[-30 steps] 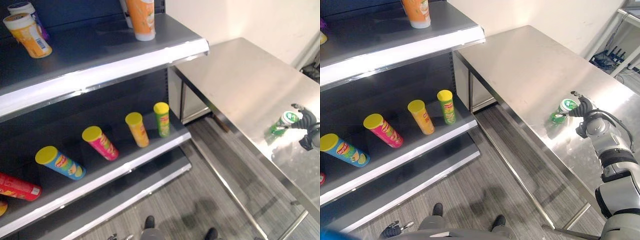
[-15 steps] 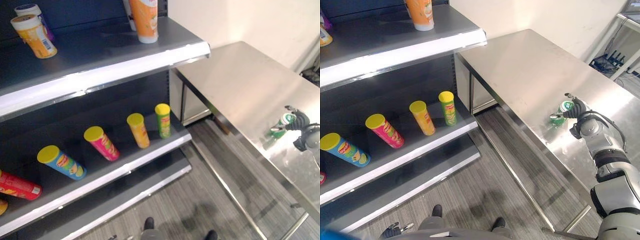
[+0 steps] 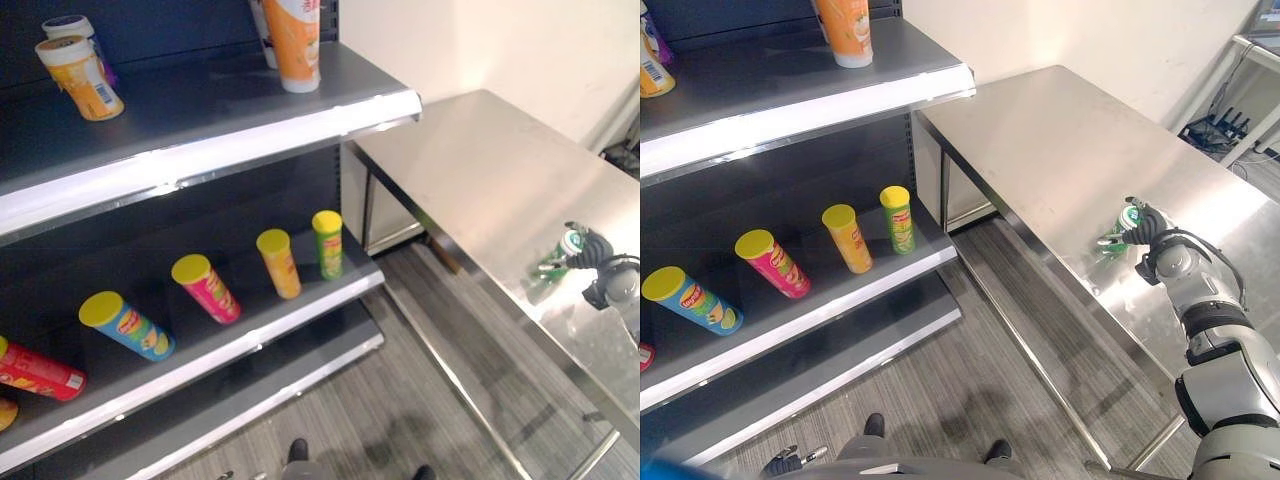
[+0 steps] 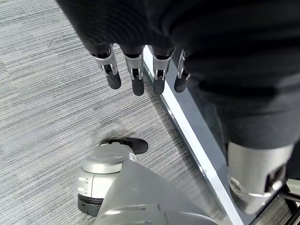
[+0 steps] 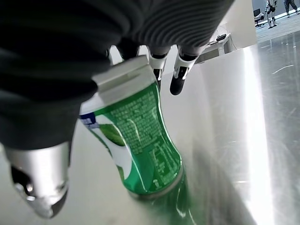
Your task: Put the goods on the table back onto the shelves and tidy them up.
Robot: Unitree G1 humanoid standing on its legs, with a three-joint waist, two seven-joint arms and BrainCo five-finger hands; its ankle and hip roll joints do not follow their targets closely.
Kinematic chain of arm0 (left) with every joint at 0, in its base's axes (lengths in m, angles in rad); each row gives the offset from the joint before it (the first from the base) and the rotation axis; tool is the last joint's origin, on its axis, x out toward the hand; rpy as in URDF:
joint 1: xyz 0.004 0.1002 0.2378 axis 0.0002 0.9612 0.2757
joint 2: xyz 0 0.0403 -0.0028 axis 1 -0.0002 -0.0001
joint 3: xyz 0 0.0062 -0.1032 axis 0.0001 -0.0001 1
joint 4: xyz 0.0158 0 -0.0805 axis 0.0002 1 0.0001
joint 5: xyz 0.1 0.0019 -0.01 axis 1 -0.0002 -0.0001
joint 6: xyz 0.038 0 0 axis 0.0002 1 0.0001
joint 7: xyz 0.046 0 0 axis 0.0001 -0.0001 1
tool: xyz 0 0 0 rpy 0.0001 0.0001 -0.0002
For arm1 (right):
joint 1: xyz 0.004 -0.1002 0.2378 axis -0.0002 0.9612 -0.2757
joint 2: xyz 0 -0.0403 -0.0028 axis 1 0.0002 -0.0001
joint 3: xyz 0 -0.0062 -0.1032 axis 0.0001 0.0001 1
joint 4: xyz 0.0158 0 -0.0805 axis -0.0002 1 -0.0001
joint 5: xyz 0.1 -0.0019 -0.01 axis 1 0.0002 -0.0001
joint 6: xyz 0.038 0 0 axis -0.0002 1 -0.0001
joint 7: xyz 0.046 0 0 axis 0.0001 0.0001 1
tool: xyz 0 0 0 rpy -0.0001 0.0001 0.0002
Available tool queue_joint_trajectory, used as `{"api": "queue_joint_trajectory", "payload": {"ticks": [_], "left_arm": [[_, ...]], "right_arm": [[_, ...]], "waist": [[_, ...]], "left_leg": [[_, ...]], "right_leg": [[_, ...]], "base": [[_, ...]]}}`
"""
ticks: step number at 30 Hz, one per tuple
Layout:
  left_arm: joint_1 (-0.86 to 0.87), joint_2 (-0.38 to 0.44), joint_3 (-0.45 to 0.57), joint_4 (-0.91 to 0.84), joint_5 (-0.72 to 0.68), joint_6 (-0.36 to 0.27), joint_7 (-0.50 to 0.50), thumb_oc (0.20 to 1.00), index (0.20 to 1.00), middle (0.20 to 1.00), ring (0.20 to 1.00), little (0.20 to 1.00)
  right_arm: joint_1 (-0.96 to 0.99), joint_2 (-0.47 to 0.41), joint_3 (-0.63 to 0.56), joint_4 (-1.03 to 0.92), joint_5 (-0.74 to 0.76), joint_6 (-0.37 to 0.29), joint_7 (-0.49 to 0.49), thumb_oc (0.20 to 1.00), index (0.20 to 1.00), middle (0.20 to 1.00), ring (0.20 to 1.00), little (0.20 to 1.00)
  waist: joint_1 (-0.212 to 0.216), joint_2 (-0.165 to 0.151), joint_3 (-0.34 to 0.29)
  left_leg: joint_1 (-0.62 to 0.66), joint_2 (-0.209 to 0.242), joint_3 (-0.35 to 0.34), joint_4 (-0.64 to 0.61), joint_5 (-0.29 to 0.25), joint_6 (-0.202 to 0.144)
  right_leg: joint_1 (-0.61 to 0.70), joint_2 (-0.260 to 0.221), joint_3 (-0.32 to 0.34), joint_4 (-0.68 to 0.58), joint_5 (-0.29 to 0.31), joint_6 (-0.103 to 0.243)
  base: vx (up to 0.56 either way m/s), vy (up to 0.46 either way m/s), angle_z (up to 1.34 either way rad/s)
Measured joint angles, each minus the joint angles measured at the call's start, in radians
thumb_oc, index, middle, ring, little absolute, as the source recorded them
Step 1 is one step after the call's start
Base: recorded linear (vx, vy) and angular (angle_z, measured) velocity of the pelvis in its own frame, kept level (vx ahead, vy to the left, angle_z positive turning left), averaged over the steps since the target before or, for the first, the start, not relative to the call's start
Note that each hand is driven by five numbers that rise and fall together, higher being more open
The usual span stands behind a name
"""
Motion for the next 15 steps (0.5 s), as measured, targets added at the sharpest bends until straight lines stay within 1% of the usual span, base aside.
{"api": "queue_joint_trajectory", "payload": {"ticks": [8,9,10,11,15], "left_arm": [[0.0,0.0,0.0,0.0,0.0,0.0,0.0,1.0,1.0,1.0,1.0,1.0],[0.0,0.0,0.0,0.0,0.0,0.0,0.0,1.0,1.0,1.0,1.0,1.0],[0.0,0.0,0.0,0.0,0.0,0.0,0.0,1.0,1.0,1.0,1.0,1.0],[0.0,0.0,0.0,0.001,0.0,0.0,0.0,1.0,1.0,1.0,1.0,1.0],[-0.001,0.0,0.0,0.001,0.0,0.0,0.001,1.0,1.0,1.0,1.0,1.0]], "right_arm": [[0.0,0.0,0.0,0.0,-0.002,0.008,0.001,1.0,1.0,1.0,1.0,1.0],[0.0,0.0,0.0,0.0,-0.002,0.008,0.001,0.865,0.865,0.865,0.865,0.865],[0.0,0.0,0.0,0.001,-0.002,0.008,0.001,0.79,0.79,0.79,0.79,0.79],[0.0,0.0,-0.001,0.004,-0.002,0.008,0.0,0.2,0.2,0.2,0.2,0.2],[0.0,0.0,-0.002,0.007,-0.002,0.006,-0.001,0.2,0.2,0.2,0.2,0.2]], "waist": [[-0.001,-0.001,-0.002],[-0.001,-0.001,-0.002],[0.0,-0.001,-0.002],[0.001,-0.001,-0.003],[0.002,-0.003,-0.003]], "left_leg": [[0.0,0.0,0.0,0.0,0.0,0.0],[0.0,0.0,0.0,0.0,0.0,0.0],[0.0,0.0,0.0,0.0,0.0,0.0],[0.001,0.0,0.0,0.0,0.0,0.0],[0.001,0.0,0.0,0.0,0.0,0.0]], "right_leg": [[0.0,0.0,0.0,0.0,0.0,0.0],[0.0,0.0,0.0,0.0,0.0,0.0],[0.0,0.0,0.0,0.0,0.0,0.0],[0.0,0.0,0.0,0.0,0.0,0.0],[0.001,0.0,0.0,0.0,0.0,0.0]], "base": [[0.0,0.0,0.0],[0.0,0.0,0.0],[0.0,0.0,0.0],[0.0,0.0,0.0],[0.0,0.0,0.0]]}}
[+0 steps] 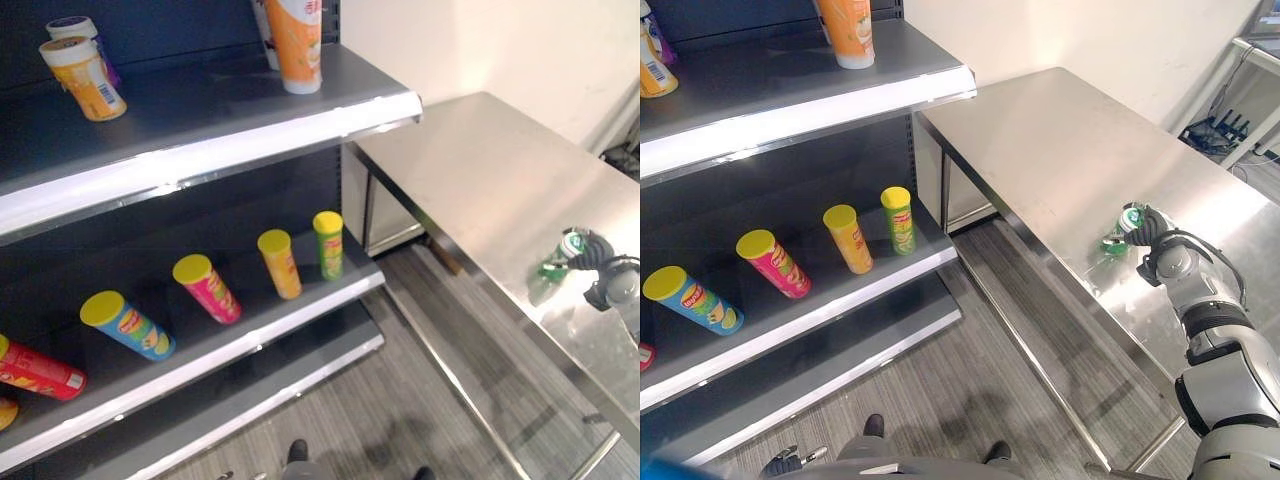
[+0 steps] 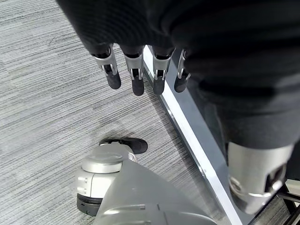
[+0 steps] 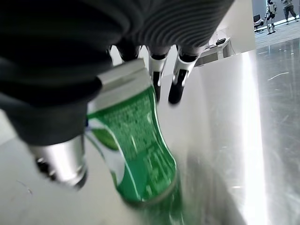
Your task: Put the goods on the table back onto the shelves and tidy them up.
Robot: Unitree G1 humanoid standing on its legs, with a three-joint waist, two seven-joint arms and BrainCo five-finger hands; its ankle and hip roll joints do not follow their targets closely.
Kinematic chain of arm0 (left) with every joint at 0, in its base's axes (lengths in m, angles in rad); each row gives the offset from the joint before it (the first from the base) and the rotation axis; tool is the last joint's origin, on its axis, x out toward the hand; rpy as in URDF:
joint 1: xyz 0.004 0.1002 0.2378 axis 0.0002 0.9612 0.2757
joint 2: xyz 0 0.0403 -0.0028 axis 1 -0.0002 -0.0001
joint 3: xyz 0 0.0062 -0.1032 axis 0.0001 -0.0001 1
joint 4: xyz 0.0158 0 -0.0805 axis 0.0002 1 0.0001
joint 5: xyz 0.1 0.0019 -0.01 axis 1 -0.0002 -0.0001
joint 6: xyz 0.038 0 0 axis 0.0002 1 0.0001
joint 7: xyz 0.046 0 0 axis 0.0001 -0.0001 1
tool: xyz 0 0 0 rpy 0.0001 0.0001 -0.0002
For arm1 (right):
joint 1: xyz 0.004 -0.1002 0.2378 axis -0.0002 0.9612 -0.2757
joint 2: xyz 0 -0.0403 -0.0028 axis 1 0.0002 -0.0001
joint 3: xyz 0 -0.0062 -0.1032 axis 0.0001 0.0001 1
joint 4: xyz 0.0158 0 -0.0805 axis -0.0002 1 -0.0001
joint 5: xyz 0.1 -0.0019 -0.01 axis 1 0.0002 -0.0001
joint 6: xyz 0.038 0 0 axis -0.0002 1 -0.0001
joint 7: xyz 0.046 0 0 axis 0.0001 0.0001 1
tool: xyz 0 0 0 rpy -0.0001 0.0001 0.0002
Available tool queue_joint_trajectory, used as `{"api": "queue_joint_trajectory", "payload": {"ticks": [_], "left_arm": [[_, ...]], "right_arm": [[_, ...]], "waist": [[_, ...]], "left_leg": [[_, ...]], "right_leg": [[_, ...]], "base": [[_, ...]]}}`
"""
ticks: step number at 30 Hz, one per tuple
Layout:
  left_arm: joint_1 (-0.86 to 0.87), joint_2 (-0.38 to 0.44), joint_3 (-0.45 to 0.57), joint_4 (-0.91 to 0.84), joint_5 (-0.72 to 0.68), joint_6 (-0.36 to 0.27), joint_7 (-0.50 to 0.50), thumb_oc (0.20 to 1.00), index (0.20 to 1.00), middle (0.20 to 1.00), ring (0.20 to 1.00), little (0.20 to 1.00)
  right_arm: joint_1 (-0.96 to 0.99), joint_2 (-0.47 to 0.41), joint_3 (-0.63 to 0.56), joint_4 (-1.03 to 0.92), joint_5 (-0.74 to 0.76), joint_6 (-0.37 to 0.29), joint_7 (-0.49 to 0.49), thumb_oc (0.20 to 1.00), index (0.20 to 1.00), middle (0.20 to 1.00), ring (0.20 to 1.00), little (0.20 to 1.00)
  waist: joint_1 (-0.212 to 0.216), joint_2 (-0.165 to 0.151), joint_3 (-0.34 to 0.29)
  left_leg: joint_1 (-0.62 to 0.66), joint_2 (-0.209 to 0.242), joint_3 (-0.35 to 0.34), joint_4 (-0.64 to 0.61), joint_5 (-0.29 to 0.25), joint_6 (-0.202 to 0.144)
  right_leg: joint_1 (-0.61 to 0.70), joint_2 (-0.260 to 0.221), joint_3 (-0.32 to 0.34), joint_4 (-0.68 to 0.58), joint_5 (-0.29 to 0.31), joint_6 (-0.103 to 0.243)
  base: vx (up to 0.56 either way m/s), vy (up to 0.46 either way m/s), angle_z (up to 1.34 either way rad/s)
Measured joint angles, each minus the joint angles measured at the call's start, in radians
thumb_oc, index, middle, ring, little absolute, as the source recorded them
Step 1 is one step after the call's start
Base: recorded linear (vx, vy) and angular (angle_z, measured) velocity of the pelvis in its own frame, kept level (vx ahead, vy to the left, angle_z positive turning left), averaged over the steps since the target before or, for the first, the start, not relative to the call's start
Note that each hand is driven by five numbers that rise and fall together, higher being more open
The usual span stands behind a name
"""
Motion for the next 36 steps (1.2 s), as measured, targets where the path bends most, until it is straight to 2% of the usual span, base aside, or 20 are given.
{"api": "queue_joint_trajectory", "payload": {"ticks": [15,20,23,24,25,27,29,32,36], "left_arm": [[-0.002,0.001,0.001,0.019,0.0,0.001,0.001,1.0,1.0,1.0,1.0,1.0],[0.002,0.003,0.003,0.019,0.0,0.004,0.002,1.0,1.0,1.0,1.0,1.0],[0.0,0.004,0.021,0.02,0.0,0.005,0.005,1.0,1.0,1.0,1.0,1.0],[-0.001,0.004,0.038,0.019,0.0,0.005,0.007,1.0,1.0,1.0,1.0,1.0],[-0.001,0.004,0.038,0.019,0.0,0.005,0.007,1.0,1.0,1.0,1.0,1.0],[0.009,0.005,0.051,0.019,0.001,0.005,0.014,1.0,1.0,1.0,1.0,1.0],[0.005,0.004,0.061,0.017,0.003,0.004,0.015,1.0,1.0,1.0,1.0,1.0],[0.013,-0.001,0.082,0.015,0.004,0.005,0.017,1.0,1.0,1.0,1.0,1.0],[0.008,-0.011,0.088,0.009,0.005,0.005,0.017,1.0,1.0,1.0,1.0,1.0]], "right_arm": [[0.015,0.001,0.0,-0.004,0.0,0.003,0.004,0.2,0.2,0.2,0.2,0.2],[0.018,-0.015,-0.014,-0.096,0.0,0.004,0.002,0.2,0.2,0.2,0.2,0.2],[0.052,-0.082,-0.05,-0.238,0.0,0.005,-0.002,0.2,0.2,0.2,0.2,0.2],[0.086,-0.118,-0.097,-0.329,0.0,0.007,-0.005,0.2,0.2,0.2,0.2,0.2],[0.086,-0.118,-0.097,-0.329,0.0,0.007,-0.005,0.2,0.2,0.2,0.2,0.2],[0.158,-0.166,-0.241,-0.543,0.0,-0.028,-0.034,0.2,0.2,0.2,0.2,0.2],[0.241,-0.227,-0.324,-0.704,0.0,-0.033,-0.046,0.2,0.2,0.2,0.2,0.2],[0.303,-0.279,-0.424,-0.864,-0.001,-0.077,-0.054,0.2,0.2,0.2,0.2,0.2],[0.352,-0.287,-0.52,-1.008,0.001,-0.116,-0.07,0.2,0.2,0.2,0.2,0.2]], "waist": [[0.001,-0.005,-0.003],[-0.021,-0.005,-0.003],[-0.032,-0.003,-0.003],[-0.036,-0.002,-0.002],[-0.036,-0.002,-0.002],[-0.053,0.001,0.0],[-0.07,0.002,0.001],[-0.088,0.005,0.002],[-0.109,0.007,0.003]], "left_leg": [[0.0,-0.001,0.0,-0.001,0.0,0.0],[0.0,-0.002,0.0,-0.002,0.0,0.001],[0.001,-0.003,0.001,-0.003,0.0,0.001],[0.002,-0.002,0.002,-0.005,0.0,0.001],[0.002,-0.002,0.002,-0.005,0.0,0.001],[0.006,-0.003,0.01,-0.007,0.0,0.001],[0.008,-0.001,0.013,-0.008,0.0,0.001],[0.02,0.001,0.026,-0.015,0.0,0.001],[0.022,0.004,0.032,-0.014,0.0,0.001]], "right_leg": [[0.0,-0.001,0.0,0.0,0.0,0.0],[0.0,-0.003,-0.001,0.0,0.0,0.0],[-0.001,-0.004,0.0,0.0,-0.001,0.001],[-0.002,-0.004,0.0,0.0,-0.001,0.001],[-0.002,-0.004,0.0,0.0,-0.001,0.001],[-0.003,-0.005,0.006,0.0,-0.001,0.002],[-0.003,-0.004,0.007,0.0,-0.002,0.002],[-0.002,-0.001,0.02,-0.001,-0.002,0.002],[-0.003,0.001,0.027,0.0,-0.004,0.001]], "base": [[0.0,0.0,0.0],[0.0,0.0,0.0],[0.0,0.0,0.0],[0.0,0.0,0.0],[-0.02,-0.004,-0.03],[-0.03,-0.015,-0.07],[-0.01,-0.015,-0.02],[-0.01,-0.034,-0.1],[-0.02,-0.051,-0.06]]}}
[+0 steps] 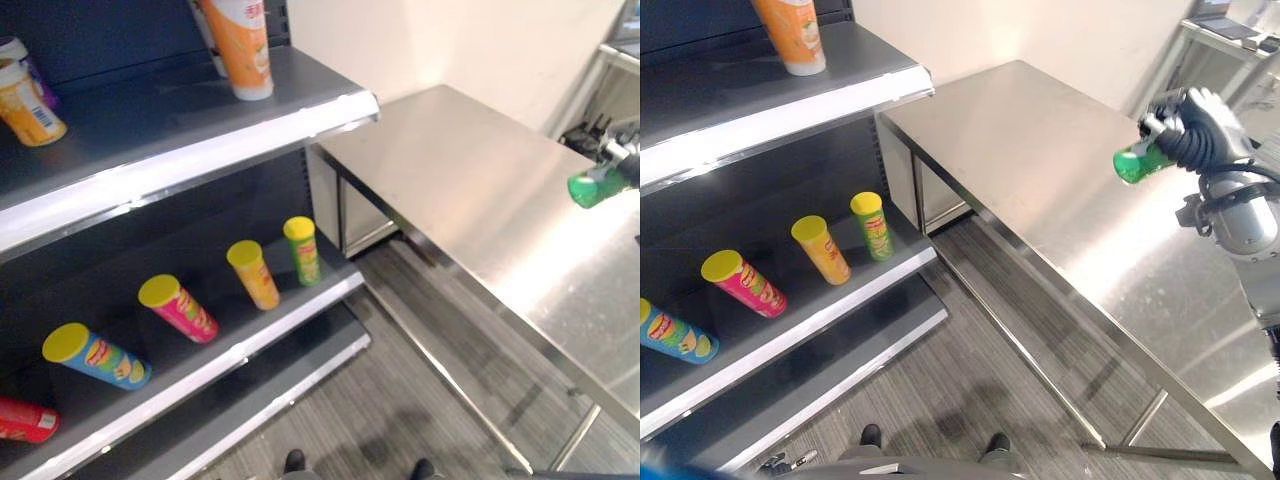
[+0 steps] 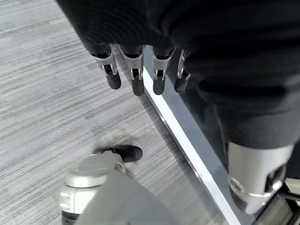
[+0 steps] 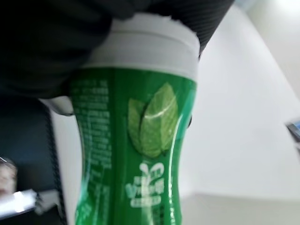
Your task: Put the goods on the table back onto the shelves and tidy them up.
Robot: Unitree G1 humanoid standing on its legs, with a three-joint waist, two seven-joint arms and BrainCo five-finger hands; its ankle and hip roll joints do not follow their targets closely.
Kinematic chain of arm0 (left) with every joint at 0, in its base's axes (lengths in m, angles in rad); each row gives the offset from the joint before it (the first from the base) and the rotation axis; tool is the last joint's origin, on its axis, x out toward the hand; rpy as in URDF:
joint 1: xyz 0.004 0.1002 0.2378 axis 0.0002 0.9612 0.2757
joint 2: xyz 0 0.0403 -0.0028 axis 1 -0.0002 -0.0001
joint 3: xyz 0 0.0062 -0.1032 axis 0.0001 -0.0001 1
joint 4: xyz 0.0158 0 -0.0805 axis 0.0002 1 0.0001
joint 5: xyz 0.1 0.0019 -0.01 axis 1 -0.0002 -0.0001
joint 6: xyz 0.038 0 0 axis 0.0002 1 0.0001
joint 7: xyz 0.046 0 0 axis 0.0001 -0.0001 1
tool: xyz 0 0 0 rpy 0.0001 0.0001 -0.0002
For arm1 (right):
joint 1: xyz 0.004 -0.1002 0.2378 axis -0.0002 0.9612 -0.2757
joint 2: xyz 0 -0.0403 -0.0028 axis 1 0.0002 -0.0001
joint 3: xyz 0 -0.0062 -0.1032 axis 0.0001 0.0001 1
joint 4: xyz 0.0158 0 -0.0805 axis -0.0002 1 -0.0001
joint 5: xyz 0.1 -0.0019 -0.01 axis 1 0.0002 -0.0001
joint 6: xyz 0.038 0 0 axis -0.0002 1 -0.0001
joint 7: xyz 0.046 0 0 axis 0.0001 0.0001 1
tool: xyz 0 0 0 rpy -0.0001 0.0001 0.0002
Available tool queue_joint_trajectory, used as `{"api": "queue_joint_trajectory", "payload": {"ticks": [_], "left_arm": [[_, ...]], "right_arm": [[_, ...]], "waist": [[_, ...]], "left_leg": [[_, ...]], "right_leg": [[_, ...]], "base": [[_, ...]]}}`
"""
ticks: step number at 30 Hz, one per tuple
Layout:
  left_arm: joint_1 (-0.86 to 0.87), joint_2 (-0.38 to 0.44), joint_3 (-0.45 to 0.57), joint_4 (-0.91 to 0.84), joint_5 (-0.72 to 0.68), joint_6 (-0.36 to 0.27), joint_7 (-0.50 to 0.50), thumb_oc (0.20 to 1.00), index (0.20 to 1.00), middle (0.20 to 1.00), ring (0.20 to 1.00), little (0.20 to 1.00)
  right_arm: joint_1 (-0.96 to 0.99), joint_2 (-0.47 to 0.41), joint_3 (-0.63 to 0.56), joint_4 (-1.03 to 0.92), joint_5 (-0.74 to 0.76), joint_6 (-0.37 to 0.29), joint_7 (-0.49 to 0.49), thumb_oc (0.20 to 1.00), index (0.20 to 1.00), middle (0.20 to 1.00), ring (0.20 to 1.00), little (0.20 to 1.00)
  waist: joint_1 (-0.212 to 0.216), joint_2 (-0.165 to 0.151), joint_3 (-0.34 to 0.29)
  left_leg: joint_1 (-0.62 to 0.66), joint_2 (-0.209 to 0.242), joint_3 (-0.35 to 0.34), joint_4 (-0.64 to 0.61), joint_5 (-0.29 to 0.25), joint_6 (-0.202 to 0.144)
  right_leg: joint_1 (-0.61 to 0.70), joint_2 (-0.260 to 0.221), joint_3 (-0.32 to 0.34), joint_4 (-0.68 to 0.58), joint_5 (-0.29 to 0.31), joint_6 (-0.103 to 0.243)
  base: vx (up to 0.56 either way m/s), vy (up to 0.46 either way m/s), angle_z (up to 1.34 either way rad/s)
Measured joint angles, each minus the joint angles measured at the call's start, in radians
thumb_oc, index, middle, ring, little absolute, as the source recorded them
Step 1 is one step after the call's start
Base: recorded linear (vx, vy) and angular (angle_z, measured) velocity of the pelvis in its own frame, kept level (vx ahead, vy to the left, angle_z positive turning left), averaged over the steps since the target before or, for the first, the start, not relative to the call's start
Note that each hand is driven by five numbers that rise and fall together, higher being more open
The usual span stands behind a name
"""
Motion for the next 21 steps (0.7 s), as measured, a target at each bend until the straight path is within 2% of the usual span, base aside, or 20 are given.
{"api": "queue_joint_trajectory", "payload": {"ticks": [5,9,10,11,12,13,14,15,16,17,18,19,20,21], "left_arm": [[-0.003,-0.003,0.0,-0.028,0.0,-0.002,0.0,1.0,1.0,1.0,1.0,1.0],[0.003,-0.012,-0.001,-0.053,-0.003,-0.006,0.001,1.0,1.0,1.0,1.0,1.0],[-0.001,-0.012,-0.002,-0.063,-0.003,-0.01,0.001,1.0,1.0,1.0,1.0,1.0],[-0.015,-0.018,-0.009,-0.068,-0.005,-0.021,0.002,1.0,1.0,1.0,1.0,1.0],[-0.021,-0.023,-0.011,-0.067,-0.005,-0.022,0.003,1.0,1.0,1.0,1.0,1.0],[-0.027,-0.017,-0.01,-0.06,-0.006,-0.022,0.008,1.0,1.0,1.0,1.0,1.0],[-0.033,-0.013,-0.012,-0.061,-0.006,-0.022,0.013,1.0,1.0,1.0,1.0,1.0],[-0.019,-0.012,-0.014,-0.062,-0.006,-0.022,0.016,1.0,1.0,1.0,1.0,1.0],[-0.013,-0.014,-0.013,-0.062,-0.006,-0.021,0.017,1.0,1.0,1.0,1.0,1.0],[0.004,-0.015,-0.013,-0.061,-0.006,-0.021,0.018,1.0,1.0,1.0,1.0,1.0],[0.019,-0.018,-0.013,-0.061,-0.006,-0.022,0.017,1.0,1.0,1.0,1.0,1.0],[0.021,-0.024,-0.013,-0.059,-0.006,-0.022,0.019,1.0,1.0,1.0,1.0,1.0],[0.021,-0.036,-0.018,-0.059,-0.005,-0.022,0.021,1.0,1.0,1.0,1.0,1.0],[0.001,-0.036,-0.032,-0.066,-0.005,-0.024,0.023,1.0,1.0,1.0,1.0,1.0]], "right_arm": [[0.017,0.0,-0.041,-0.135,0.002,-0.051,-0.001,0.2,0.2,0.2,0.2,0.2],[0.011,0.002,-0.043,-0.264,0.003,-0.092,-0.001,0.2,0.2,0.2,0.2,0.2],[0.01,-0.003,-0.044,-0.271,0.003,-0.098,-0.001,0.2,0.2,0.2,0.2,0.2],[-0.009,-0.019,-0.04,-0.274,0.003,-0.105,-0.002,0.2,0.2,0.2,0.2,0.2],[-0.017,-0.035,-0.039,-0.275,0.002,-0.105,-0.003,0.2,0.2,0.2,0.2,0.2],[-0.019,-0.033,-0.026,-0.287,0.001,-0.103,-0.007,0.2,0.2,0.2,0.2,0.2],[-0.02,-0.042,-0.024,-0.3,0.001,-0.102,-0.006,0.2,0.2,0.2,0.2,0.2],[-0.041,-0.039,-0.023,-0.314,0.001,-0.109,-0.007,0.2,0.2,0.2,0.2,0.2],[-0.052,-0.035,-0.016,-0.326,0.001,-0.107,-0.008,0.2,0.2,0.2,0.2,0.2],[-0.055,-0.037,-0.017,-0.332,0.001,-0.109,-0.009,0.2,0.2,0.2,0.2,0.2],[-0.058,-0.04,-0.017,-0.336,0.001,-0.11,-0.012,0.2,0.2,0.2,0.2,0.2],[-0.059,-0.046,-0.016,-0.339,0.0,-0.108,-0.013,0.2,0.2,0.2,0.2,0.2],[-0.048,-0.076,-0.021,-0.345,0.002,-0.107,-0.016,0.2,0.2,0.2,0.2,0.2],[-0.025,-0.081,-0.022,-0.348,0.001,-0.11,-0.014,0.2,0.2,0.2,0.2,0.2]], "waist": [[0.004,0.005,0.004],[0.015,0.038,0.034],[0.002,0.035,0.038],[0.003,0.055,0.051],[-0.001,0.062,0.058],[-0.001,0.05,0.055],[-0.013,0.034,0.06],[0.009,0.013,0.068],[0.009,-0.003,0.07],[0.002,-0.01,0.07],[-0.007,-0.014,0.066],[-0.019,-0.002,0.06],[-0.054,0.027,0.043],[-0.081,0.036,0.04]], "left_leg": [[-0.008,0.009,0.008,0.017,-0.001,0.0],[-0.076,0.015,0.001,0.096,0.007,-0.007],[-0.1,0.014,0.008,0.121,0.014,-0.011],[-0.138,0.02,0.036,0.106,0.043,-0.013],[-0.145,0.042,0.092,0.085,0.03,-0.006],[-0.139,0.091,0.282,0.068,-0.018,0.009],[-0.139,0.112,0.35,0.076,-0.028,-0.001],[-0.128,0.131,0.364,0.114,-0.013,0.016],[-0.121,0.156,0.383,0.197,-0.026,-0.007],[-0.108,0.163,0.373,0.235,-0.025,-0.01],[-0.068,0.174,0.353,0.282,-0.034,-0.023],[-0.059,0.173,0.347,0.306,-0.016,-0.019],[-0.051,0.141,0.325,0.3,0.046,0.016],[-0.048,0.095,0.307,0.253,0.052,0.026]], "right_leg": [[-0.005,0.011,0.009,0.0,-0.007,0.001],[-0.009,0.028,0.011,0.001,-0.017,-0.009],[-0.012,0.029,0.015,-0.005,-0.022,-0.013],[-0.011,0.03,-0.015,-0.001,-0.025,-0.019],[-0.011,0.039,-0.037,0.001,-0.023,-0.029],[-0.012,0.027,-0.08,-0.003,-0.028,-0.037],[-0.013,0.014,-0.104,-0.005,-0.034,-0.047],[-0.016,-0.007,-0.127,-0.003,-0.018,-0.075],[-0.008,-0.023,-0.143,-0.001,0.002,-0.075],[0.003,-0.038,-0.154,0.004,0.003,-0.071],[0.011,-0.07,-0.175,0.021,0.003,-0.07],[0.018,-0.085,-0.178,0.03,0.004,-0.06],[0.022,-0.127,-0.219,0.088,-0.004,-0.044],[-0.012,-0.193,-0.226,0.209,-0.011,-0.039]], "base": [[-0.03,-0.098,-0.04],[-0.11,-0.041,0.23],[-0.17,0.016,0.87],[-0.09,0.005,0.92],[-0.04,-0.01,1.17],[-0.09,0.037,0.97],[-0.16,0.081,0.86],[-0.22,0.118,0.43],[-0.19,0.123,0.34],[-0.27,0.174,0.41],[-0.21,0.143,0.49],[-0.18,0.138,0.89],[-0.15,0.161,1.3],[-0.15,0.167,1.42]]}}
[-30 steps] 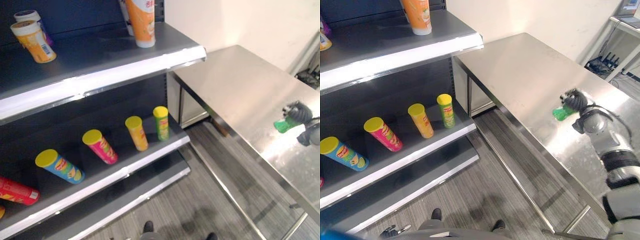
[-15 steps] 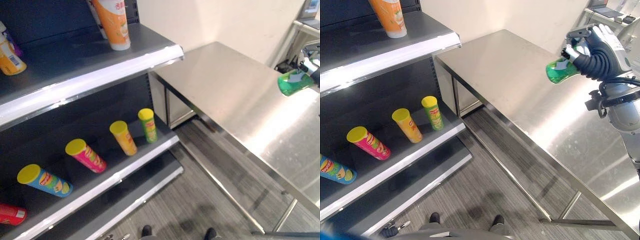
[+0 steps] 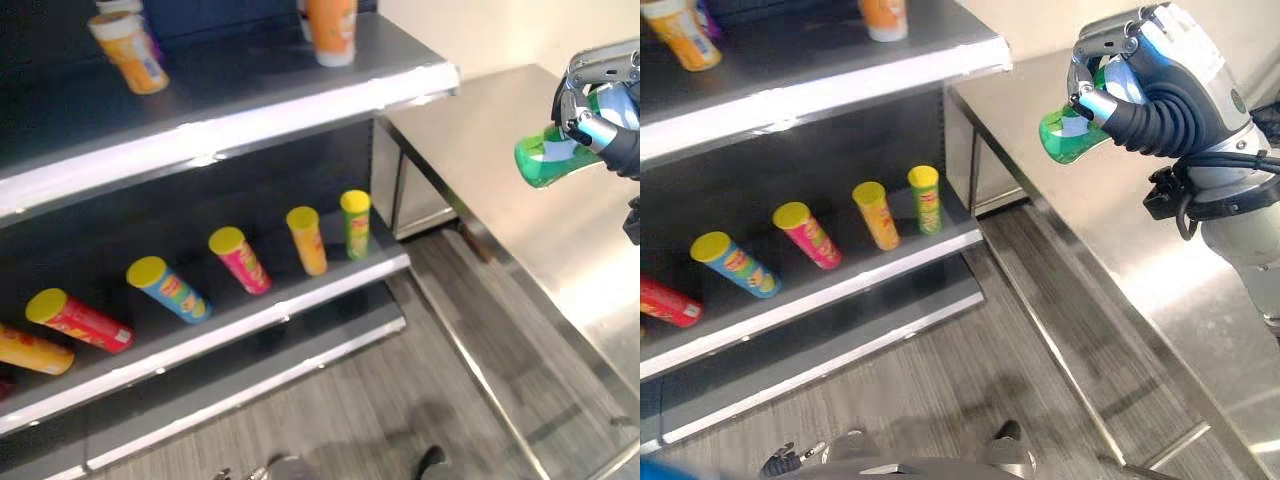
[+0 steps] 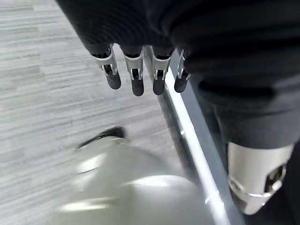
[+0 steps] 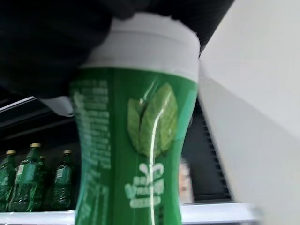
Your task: Put the goods on the table back onto the shelves and tidy them up.
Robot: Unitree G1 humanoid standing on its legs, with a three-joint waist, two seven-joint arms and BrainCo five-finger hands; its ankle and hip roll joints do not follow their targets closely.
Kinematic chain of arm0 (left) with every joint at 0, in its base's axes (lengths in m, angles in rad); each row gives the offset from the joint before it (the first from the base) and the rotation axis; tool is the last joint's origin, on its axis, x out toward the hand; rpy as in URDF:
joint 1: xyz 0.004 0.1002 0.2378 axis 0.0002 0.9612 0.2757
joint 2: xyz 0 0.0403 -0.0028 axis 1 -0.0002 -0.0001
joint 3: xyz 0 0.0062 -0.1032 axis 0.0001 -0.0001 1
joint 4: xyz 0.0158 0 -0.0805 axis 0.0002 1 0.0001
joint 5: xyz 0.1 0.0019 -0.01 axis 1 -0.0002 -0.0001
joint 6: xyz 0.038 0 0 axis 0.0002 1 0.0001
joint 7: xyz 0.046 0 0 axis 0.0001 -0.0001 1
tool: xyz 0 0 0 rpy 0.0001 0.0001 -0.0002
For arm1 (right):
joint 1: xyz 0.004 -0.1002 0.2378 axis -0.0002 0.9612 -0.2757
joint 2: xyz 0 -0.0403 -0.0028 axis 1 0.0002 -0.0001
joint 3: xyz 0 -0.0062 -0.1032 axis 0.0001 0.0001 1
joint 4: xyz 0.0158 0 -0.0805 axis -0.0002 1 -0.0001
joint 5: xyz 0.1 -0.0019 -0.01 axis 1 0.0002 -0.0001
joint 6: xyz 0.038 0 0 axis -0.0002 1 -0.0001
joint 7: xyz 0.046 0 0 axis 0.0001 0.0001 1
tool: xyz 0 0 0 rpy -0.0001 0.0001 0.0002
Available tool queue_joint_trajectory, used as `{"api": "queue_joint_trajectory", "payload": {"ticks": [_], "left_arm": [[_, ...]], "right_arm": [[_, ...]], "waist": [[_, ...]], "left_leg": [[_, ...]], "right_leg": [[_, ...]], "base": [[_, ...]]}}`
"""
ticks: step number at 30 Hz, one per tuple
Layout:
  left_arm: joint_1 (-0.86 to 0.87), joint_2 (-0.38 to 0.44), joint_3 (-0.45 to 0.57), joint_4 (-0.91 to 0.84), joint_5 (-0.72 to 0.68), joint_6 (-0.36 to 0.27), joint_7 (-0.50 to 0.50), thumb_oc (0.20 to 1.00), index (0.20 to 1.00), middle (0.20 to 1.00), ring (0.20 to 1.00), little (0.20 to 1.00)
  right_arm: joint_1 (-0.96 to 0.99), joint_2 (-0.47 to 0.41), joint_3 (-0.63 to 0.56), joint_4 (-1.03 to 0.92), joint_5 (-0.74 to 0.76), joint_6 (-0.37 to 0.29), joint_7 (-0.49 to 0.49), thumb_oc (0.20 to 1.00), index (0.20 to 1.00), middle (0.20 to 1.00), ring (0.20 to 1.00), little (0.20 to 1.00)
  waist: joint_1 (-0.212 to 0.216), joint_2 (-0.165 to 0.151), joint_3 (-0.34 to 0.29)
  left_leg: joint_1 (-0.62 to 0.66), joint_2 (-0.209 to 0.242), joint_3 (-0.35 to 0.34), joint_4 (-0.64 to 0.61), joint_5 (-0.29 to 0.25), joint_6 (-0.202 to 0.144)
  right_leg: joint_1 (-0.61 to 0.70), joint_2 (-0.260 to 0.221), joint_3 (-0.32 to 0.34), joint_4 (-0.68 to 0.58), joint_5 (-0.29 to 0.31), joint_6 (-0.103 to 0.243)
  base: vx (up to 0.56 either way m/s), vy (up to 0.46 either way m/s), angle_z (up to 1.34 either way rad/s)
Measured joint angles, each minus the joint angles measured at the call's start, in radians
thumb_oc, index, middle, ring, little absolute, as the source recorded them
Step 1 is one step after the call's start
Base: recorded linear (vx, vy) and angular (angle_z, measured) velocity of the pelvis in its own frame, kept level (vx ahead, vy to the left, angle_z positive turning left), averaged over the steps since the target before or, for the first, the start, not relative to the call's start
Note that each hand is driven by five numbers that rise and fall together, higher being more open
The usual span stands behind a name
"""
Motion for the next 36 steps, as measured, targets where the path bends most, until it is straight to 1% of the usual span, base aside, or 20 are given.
{"api": "queue_joint_trajectory", "payload": {"ticks": [1,2,3,4,5,6,8,9,12,16,21,22,23,24,25,27,28,29,33,36], "left_arm": [[-0.018,0.003,-0.016,-0.007,0.001,-0.006,0.0,1.0,1.0,1.0,1.0,1.0],[-0.044,0.008,-0.026,-0.014,0.002,-0.009,0.0,1.0,1.0,1.0,1.0,1.0],[-0.058,0.038,-0.025,-0.016,0.002,-0.01,0.001,1.0,1.0,1.0,1.0,1.0],[-0.071,0.059,-0.026,-0.017,0.003,-0.014,-0.001,1.0,1.0,1.0,1.0,1.0],[-0.083,0.03,-0.034,-0.023,0.004,-0.019,-0.003,1.0,1.0,1.0,1.0,1.0],[-0.077,0.022,-0.053,-0.034,0.007,-0.019,-0.01,1.0,1.0,1.0,1.0,1.0],[-0.039,0.01,-0.057,-0.034,0.011,-0.018,-0.017,1.0,1.0,1.0,1.0,1.0],[0.002,0.023,-0.05,-0.028,0.021,-0.014,-0.024,1.0,1.0,1.0,1.0,1.0],[0.045,0.067,-0.023,-0.019,0.041,-0.004,-0.029,1.0,1.0,1.0,1.0,1.0],[0.046,0.113,-0.012,-0.014,0.051,-0.004,-0.036,1.0,1.0,1.0,1.0,1.0],[0.035,0.119,-0.011,-0.011,0.061,-0.003,-0.042,1.0,1.0,1.0,1.0,1.0],[0.023,0.123,-0.013,-0.007,0.061,-0.002,-0.042,1.0,1.0,1.0,1.0,1.0],[0.016,0.127,-0.019,-0.007,0.061,0.003,-0.041,1.0,1.0,1.0,1.0,1.0],[-0.007,0.134,-0.019,-0.003,0.061,0.006,-0.041,1.0,1.0,1.0,1.0,1.0],[-0.021,0.135,-0.019,0.004,0.061,0.006,-0.042,1.0,1.0,1.0,1.0,1.0],[-0.033,0.132,-0.02,-0.004,0.061,0.003,-0.045,1.0,1.0,1.0,1.0,1.0],[-0.032,0.134,-0.02,-0.003,0.061,0.001,-0.047,1.0,1.0,1.0,1.0,1.0],[-0.036,0.128,-0.019,-0.004,0.06,0.002,-0.047,1.0,1.0,1.0,1.0,1.0],[0.013,0.094,-0.017,0.006,0.06,0.004,-0.047,1.0,1.0,1.0,1.0,1.0],[0.039,0.08,-0.016,0.008,0.059,0.004,-0.047,1.0,1.0,1.0,1.0,1.0]], "right_arm": [[0.015,-0.01,-0.003,-0.001,0.0,-0.001,0.003,0.2,0.2,0.2,0.2,0.2],[0.014,-0.027,-0.006,-0.01,0.0,-0.001,0.008,0.2,0.2,0.2,0.2,0.2],[0.012,-0.035,-0.009,-0.013,0.0,-0.002,0.016,0.2,0.2,0.2,0.2,0.2],[0.021,-0.034,-0.029,-0.019,0.0,-0.003,0.02,0.2,0.2,0.2,0.2,0.2],[0.034,-0.012,-0.077,-0.021,0.0,0.002,0.021,0.2,0.2,0.2,0.2,0.2],[0.034,0.017,-0.084,-0.021,0.001,0.01,0.019,0.2,0.2,0.2,0.2,0.2],[0.06,0.014,-0.093,-0.023,-0.001,0.01,0.022,0.2,0.2,0.2,0.2,0.2],[0.092,0.029,-0.097,-0.028,-0.002,0.012,0.024,0.2,0.2,0.2,0.2,0.2],[0.184,0.071,-0.126,-0.024,-0.005,0.026,0.03,0.2,0.2,0.2,0.2,0.2],[0.21,0.096,-0.128,-0.021,-0.04,0.038,0.036,0.2,0.2,0.2,0.2,0.2],[0.22,0.092,-0.132,0.01,-0.04,0.066,0.037,0.2,0.2,0.2,0.2,0.2],[0.221,0.088,-0.126,0.007,-0.04,0.069,0.038,0.2,0.2,0.2,0.2,0.2],[0.221,0.079,-0.124,0.004,-0.04,0.068,0.04,0.2,0.2,0.2,0.2,0.2],[0.219,0.034,-0.123,0.001,-0.038,0.066,0.044,0.2,0.2,0.2,0.2,0.2],[0.218,0.026,-0.124,0.004,-0.037,0.066,0.044,0.2,0.2,0.2,0.2,0.2],[0.218,0.02,-0.124,0.011,-0.026,0.065,0.056,0.2,0.2,0.2,0.2,0.2],[0.217,0.011,-0.131,0.011,-0.021,0.065,0.064,0.2,0.2,0.2,0.2,0.2],[0.206,0.009,-0.135,0.015,-0.021,0.062,0.065,0.2,0.2,0.2,0.2,0.2],[0.101,0.005,-0.067,0.069,-0.021,0.054,0.077,0.2,0.2,0.2,0.2,0.2],[0.064,-0.013,-0.038,0.09,-0.021,0.054,0.079,0.2,0.2,0.2,0.2,0.2]], "waist": [[-0.006,0.025,-0.002],[-0.003,0.042,-0.006],[-0.002,0.032,-0.012],[-0.036,0.008,-0.025],[-0.045,0.018,-0.033],[-0.019,0.015,-0.033],[-0.01,0.03,-0.042],[-0.014,0.0,-0.048],[-0.013,-0.067,-0.075],[0.019,-0.125,-0.093],[0.028,-0.124,-0.07],[0.027,-0.115,-0.055],[0.022,-0.117,-0.048],[-0.013,-0.11,-0.023],[-0.023,-0.111,-0.014],[-0.025,-0.129,-0.012],[-0.029,-0.156,-0.022],[-0.025,-0.166,-0.019],[-0.016,-0.123,-0.019],[-0.014,-0.115,-0.029]], "left_leg": [[-0.004,-0.005,-0.022,-0.031,0.0,0.008],[-0.014,0.006,-0.044,-0.072,-0.008,0.028],[-0.036,-0.016,-0.067,-0.104,-0.006,0.03],[-0.054,-0.058,-0.086,-0.136,-0.007,0.029],[-0.027,-0.064,-0.019,-0.192,-0.028,0.012],[-0.012,-0.058,0.033,-0.166,-0.028,0.013],[0.006,-0.054,0.033,-0.146,-0.068,-0.043],[0.009,-0.108,0.029,-0.149,-0.077,-0.021],[0.012,-0.185,0.001,-0.18,-0.086,0.023],[0.032,-0.245,-0.022,-0.202,-0.064,0.059],[0.052,-0.277,-0.06,-0.237,-0.079,0.121],[0.062,-0.274,-0.072,-0.241,-0.069,0.137],[0.057,-0.271,-0.083,-0.242,-0.069,0.147],[0.047,-0.254,-0.123,-0.259,-0.049,0.179],[0.044,-0.243,-0.13,-0.261,-0.044,0.185],[0.045,-0.241,-0.142,-0.266,-0.045,0.18],[0.045,-0.261,-0.146,-0.267,-0.049,0.173],[0.046,-0.27,-0.15,-0.267,-0.049,0.167],[0.044,-0.216,-0.15,-0.266,-0.043,0.098],[0.047,-0.193,-0.157,-0.266,-0.043,0.077]], "right_leg": [[-0.047,-0.007,0.014,0.051,-0.056,0.022],[-0.084,0.05,0.014,0.004,-0.08,0.026],[-0.097,0.094,0.018,-0.092,-0.069,0.02],[-0.08,0.101,0.066,-0.168,0.018,0.001],[-0.051,0.071,0.01,-0.171,0.064,0.027],[-0.055,0.043,0.01,-0.146,0.058,0.031],[-0.033,0.011,0.001,-0.123,0.067,0.059],[-0.012,-0.041,-0.015,-0.117,0.081,0.066],[-0.007,-0.123,-0.048,-0.07,0.103,0.069],[-0.002,-0.182,-0.065,-0.029,0.162,0.076],[-0.009,-0.25,-0.044,0.043,0.302,0.068],[-0.023,-0.253,-0.02,0.051,0.26,0.115],[-0.048,-0.224,0.029,0.049,0.225,0.143],[-0.108,-0.108,0.264,0.04,0.116,0.166],[-0.125,-0.052,0.328,0.019,0.082,0.171],[-0.122,0.028,0.353,-0.062,0.065,0.156],[-0.114,0.06,0.367,-0.113,0.059,0.156],[-0.103,0.062,0.363,-0.132,0.055,0.091],[-0.065,0.13,0.352,-0.212,0.066,0.069],[-0.056,0.155,0.34,-0.212,0.054,0.049]], "base": [[-0.12,0.192,1.06],[-0.04,0.143,0.81],[-0.07,0.239,1.25],[-0.04,0.272,1.85],[-0.04,0.342,1.53],[-0.04,0.317,0.99],[-0.08,0.352,0.34],[-0.07,0.307,0.38],[-0.06,0.217,0.43],[-0.07,0.206,0.27],[-0.04,0.081,0.25],[0.04,0.12,0.28],[0.0,0.109,0.51],[0.01,0.083,0.55],[-0.04,-0.008,0.51],[0.02,-0.05,0.28],[0.01,-0.065,0.38],[0.05,-0.131,0.28],[0.08,-0.165,0.04],[0.03,-0.114,0.08]]}}
